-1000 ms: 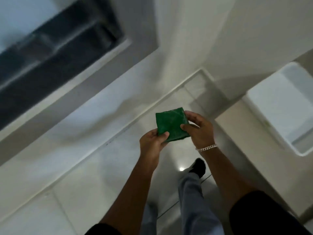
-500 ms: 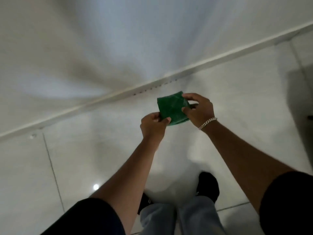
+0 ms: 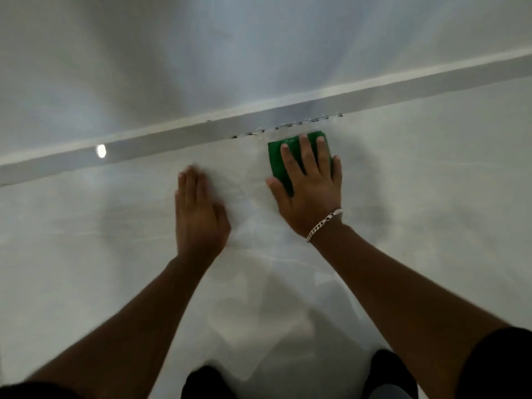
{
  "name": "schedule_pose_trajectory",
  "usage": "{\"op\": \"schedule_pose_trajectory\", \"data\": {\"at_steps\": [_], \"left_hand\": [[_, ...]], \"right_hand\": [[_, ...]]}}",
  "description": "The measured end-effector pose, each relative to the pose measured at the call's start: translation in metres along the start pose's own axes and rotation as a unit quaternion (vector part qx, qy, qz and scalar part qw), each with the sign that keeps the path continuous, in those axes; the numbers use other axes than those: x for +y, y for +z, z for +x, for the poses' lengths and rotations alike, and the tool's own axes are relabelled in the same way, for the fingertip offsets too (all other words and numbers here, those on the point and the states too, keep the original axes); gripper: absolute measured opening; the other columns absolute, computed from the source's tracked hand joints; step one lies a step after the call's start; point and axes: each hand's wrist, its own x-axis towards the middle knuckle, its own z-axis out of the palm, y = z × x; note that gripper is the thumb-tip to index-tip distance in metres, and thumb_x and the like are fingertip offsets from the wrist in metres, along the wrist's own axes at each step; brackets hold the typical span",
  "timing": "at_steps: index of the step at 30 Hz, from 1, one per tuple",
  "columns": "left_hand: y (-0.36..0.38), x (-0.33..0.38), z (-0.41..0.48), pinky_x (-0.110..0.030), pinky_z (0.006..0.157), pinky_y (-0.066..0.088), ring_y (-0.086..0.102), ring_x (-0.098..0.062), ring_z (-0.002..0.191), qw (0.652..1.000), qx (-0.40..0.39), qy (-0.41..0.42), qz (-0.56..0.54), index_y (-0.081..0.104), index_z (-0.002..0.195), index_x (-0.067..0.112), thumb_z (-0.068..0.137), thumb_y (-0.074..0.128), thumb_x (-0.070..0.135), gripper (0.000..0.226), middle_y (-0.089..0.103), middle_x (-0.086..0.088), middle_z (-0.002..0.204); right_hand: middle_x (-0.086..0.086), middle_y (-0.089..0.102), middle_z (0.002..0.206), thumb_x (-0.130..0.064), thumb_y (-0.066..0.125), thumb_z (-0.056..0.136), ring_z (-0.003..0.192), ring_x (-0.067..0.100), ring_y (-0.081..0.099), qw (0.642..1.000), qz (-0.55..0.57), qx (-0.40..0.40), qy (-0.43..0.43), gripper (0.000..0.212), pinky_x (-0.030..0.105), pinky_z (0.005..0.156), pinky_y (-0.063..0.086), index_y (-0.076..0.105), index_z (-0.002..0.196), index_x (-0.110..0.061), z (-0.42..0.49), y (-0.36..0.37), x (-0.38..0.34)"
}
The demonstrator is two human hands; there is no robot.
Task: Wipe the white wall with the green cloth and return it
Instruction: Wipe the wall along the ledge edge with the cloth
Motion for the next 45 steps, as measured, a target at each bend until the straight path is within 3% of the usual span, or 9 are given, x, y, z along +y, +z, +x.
{"op": "schedule_pose_trajectory", "data": {"at_steps": [3,6,12,20,25,30,35,40,45], "left_hand": [[0.003,-0.026,0.005,-0.050,0.128,0.004,-0.001,-0.033,0.158,0.991,-0.056,0.050,0.113,0.003,0.159,0.003,0.099,0.027,0.044,0.076,0.001,-0.019,0.170],[0.000,-0.037,0.015,-0.052,0.128,0.005,-0.002,-0.032,0.158,0.982,-0.052,0.085,0.159,0.002,0.159,0.005,0.096,0.025,0.054,0.084,0.000,-0.017,0.170],[-0.014,-0.063,0.039,-0.052,0.128,0.010,0.002,-0.030,0.159,0.964,-0.078,0.166,0.192,0.005,0.159,0.005,0.094,0.021,0.061,0.088,0.003,-0.017,0.170],[-0.015,-0.065,0.044,-0.052,0.127,0.010,0.002,-0.030,0.159,0.963,-0.083,0.161,0.199,0.005,0.159,0.005,0.093,0.023,0.062,0.089,0.004,-0.018,0.169],[-0.015,-0.066,0.042,-0.053,0.127,0.012,0.004,-0.031,0.158,0.964,-0.076,0.171,0.192,0.007,0.159,0.003,0.093,0.025,0.060,0.088,0.006,-0.019,0.169],[-0.013,-0.067,0.043,-0.053,0.127,0.011,0.004,-0.032,0.158,0.962,-0.066,0.178,0.197,0.006,0.159,0.003,0.094,0.025,0.060,0.089,0.003,-0.017,0.169],[-0.016,-0.069,0.044,-0.052,0.127,0.012,0.006,-0.031,0.158,0.960,-0.073,0.185,0.197,0.008,0.158,0.003,0.094,0.025,0.060,0.088,0.006,-0.018,0.169],[-0.022,-0.081,0.051,-0.052,0.127,0.014,0.013,-0.031,0.157,0.956,-0.072,0.208,0.196,0.015,0.158,0.002,0.092,0.029,0.060,0.089,0.015,-0.018,0.168],[-0.023,-0.078,0.049,-0.054,0.126,0.016,0.015,-0.032,0.157,0.956,-0.071,0.200,0.201,0.015,0.158,0.003,0.091,0.031,0.060,0.089,0.015,-0.018,0.168]], "right_hand": [[0.011,0.020,0.161,-0.053,0.037,0.096,0.149,0.035,0.011,0.998,-0.057,-0.015,-0.019,0.061,0.062,0.117,0.005,0.030,0.150,-0.027,0.003,0.010,0.005],[0.012,0.013,0.163,-0.051,0.033,0.097,0.150,0.032,0.007,0.996,-0.088,-0.005,0.014,0.057,0.062,0.116,0.001,0.024,0.151,-0.032,0.016,0.004,0.034],[0.015,0.021,0.160,-0.047,0.035,0.095,0.148,0.037,0.015,0.981,-0.078,0.064,0.168,0.059,0.062,0.114,0.019,0.030,0.149,-0.027,0.039,-0.002,0.051],[0.013,0.016,0.162,-0.048,0.038,0.096,0.149,0.035,0.008,0.998,-0.064,-0.011,-0.016,0.059,0.062,0.118,0.009,0.025,0.151,-0.028,0.031,0.021,-0.011],[0.021,0.022,0.158,-0.049,0.038,0.096,0.147,0.039,0.017,0.992,-0.074,0.041,0.092,0.056,0.061,0.115,0.020,0.034,0.148,-0.027,0.041,-0.004,0.055],[0.031,0.035,0.149,-0.035,0.049,0.093,0.141,0.046,0.028,0.984,-0.011,0.099,0.145,0.051,0.065,0.112,0.024,0.049,0.140,-0.014,0.046,0.013,0.020],[0.023,0.042,0.148,-0.037,0.050,0.094,0.141,0.041,0.032,0.996,-0.035,0.072,-0.030,0.050,0.058,0.114,0.027,0.050,0.139,-0.016,0.035,0.023,0.008],[0.015,0.025,0.159,-0.051,0.034,0.095,0.148,0.037,0.016,0.988,-0.083,0.037,0.122,0.060,0.063,0.114,0.019,0.033,0.149,-0.023,0.045,-0.014,0.075],[0.021,0.002,0.162,-0.073,0.020,0.086,0.148,0.042,-0.004,0.984,-0.089,-0.034,0.149,0.088,0.065,0.116,0.002,0.008,0.154,-0.018,0.040,0.004,0.007]]}}
